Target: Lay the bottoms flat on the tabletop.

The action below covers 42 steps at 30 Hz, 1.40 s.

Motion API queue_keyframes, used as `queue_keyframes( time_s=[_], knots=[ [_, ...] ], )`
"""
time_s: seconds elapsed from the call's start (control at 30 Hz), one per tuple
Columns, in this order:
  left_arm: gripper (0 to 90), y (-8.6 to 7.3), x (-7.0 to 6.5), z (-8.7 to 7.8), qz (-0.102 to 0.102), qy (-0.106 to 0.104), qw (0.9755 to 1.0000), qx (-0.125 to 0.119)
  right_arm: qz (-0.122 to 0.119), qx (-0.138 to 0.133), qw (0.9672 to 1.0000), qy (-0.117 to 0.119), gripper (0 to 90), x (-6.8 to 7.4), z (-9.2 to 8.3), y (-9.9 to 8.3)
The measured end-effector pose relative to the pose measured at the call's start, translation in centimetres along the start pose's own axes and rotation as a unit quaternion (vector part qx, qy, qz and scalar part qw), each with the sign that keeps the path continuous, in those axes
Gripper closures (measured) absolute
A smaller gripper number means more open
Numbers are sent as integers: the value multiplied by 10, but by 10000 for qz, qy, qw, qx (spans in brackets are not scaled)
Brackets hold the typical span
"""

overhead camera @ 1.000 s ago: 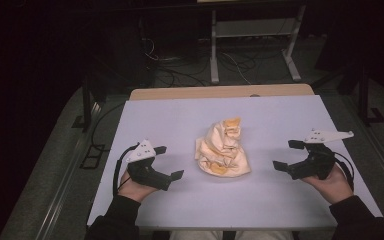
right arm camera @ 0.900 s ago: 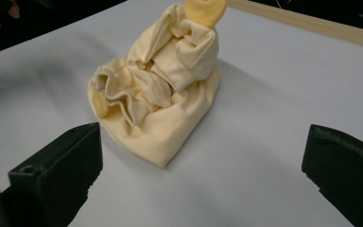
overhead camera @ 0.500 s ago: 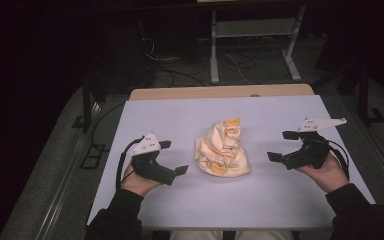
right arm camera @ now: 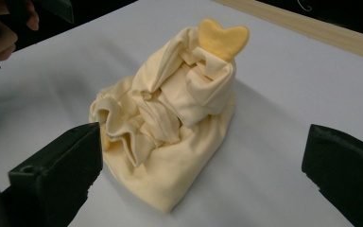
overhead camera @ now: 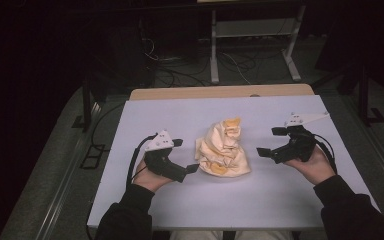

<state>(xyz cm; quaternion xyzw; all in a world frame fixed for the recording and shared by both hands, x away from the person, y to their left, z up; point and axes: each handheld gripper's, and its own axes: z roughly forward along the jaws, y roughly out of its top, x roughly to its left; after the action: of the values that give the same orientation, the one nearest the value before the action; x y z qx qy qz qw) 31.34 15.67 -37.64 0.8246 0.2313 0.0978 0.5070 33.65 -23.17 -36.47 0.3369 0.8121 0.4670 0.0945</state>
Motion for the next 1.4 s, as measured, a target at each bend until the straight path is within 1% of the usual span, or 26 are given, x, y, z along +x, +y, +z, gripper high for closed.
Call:
queue_keyframes(
  time_s=[0.17, 0.2, 0.23, 0.27, 0.37, 0.4, 0.47, 0.5, 0.53, 0.6, 0.73, 0.9, 1.03, 1.1, 1.17, 1.23, 1.27, 1.37, 1.4],
  knots=[
    [0, 0, 0, 9, -45, -136, 9999, 7, -76, -9, 10000, 51, 0, 3, 7, 8],
    [0, 0, 0, 11, -57, -164, 9998, 8, -86, 10, 9999, 69, 0, 4, 12, 10],
    [0, 0, 0, 13, -63, -177, 9998, 13, -86, 10, 9999, 69, 0, 4, 12, 10],
    [0, 0, 0, 14, -66, -196, 9998, 18, -104, 35, 9999, 86, 0, 4, 16, 12],
    [0, -1, -1, 17, -41, -221, 9997, 41, -87, 52, 9999, 103, 0, 4, 21, 13],
    [0, -1, -1, 18, -38, -228, 9997, 45, -88, 60, 9999, 115, 0, 3, 26, 15],
    [0, -1, 0, 20, -52, -242, 9997, 53, -72, 71, 9999, 120, 0, 3, 30, 16],
    [0, -1, 0, 20, -52, -242, 9997, 53, -72, 71, 9999, 120, 0, 3, 30, 16],
    [0, -2, 1, 21, -71, -243, 9997, 53, -61, 81, 9999, 115, 0, 2, 34, 17],
    [0, -3, 2, 24, -94, -245, 9996, 64, -70, 90, 9999, 107, 0, 2, 36, 17],
    [0, -4, 4, 30, -157, -293, 9994, 91, -7, 98, 9999, 98, 0, -1, 44, 17],
    [0, -7, 5, 38, -191, -293, 9992, 189, 11, 109, 9999, 59, 0, -2, 50, 17],
    [4, -11, 8, 44, -288, -283, 9989, 244, 53, 212, 9997, 57, 0, -2, 56, 16],
    [49, -14, 12, 46, -272, -318, 9988, 260, 48, 285, 9996, 42, 0, -3, 60, 15],
    [52, -15, 13, 47, -298, -302, 9987, 265, 50, 298, 9995, 46, 0, -4, 61, 15],
    [57, -17, 15, 48, -327, -290, 9986, 287, 89, 300, 9995, 41, 0, -5, 64, 14],
    [63, -18, 17, 49, -306, -268, 9986, 335, 153, 303, 9994, 57, 0, -7, 67, 13],
    [77, -20, 19, 51, -322, -269, 9986, 337, 201, 360, 9991, 57, 0, -9, 70, 12],
    [108, -22, 22, 52, -404, -262, 9982, 353, 227, 357, 9991, 82, 50, -10, 73, 12]
  ],
)
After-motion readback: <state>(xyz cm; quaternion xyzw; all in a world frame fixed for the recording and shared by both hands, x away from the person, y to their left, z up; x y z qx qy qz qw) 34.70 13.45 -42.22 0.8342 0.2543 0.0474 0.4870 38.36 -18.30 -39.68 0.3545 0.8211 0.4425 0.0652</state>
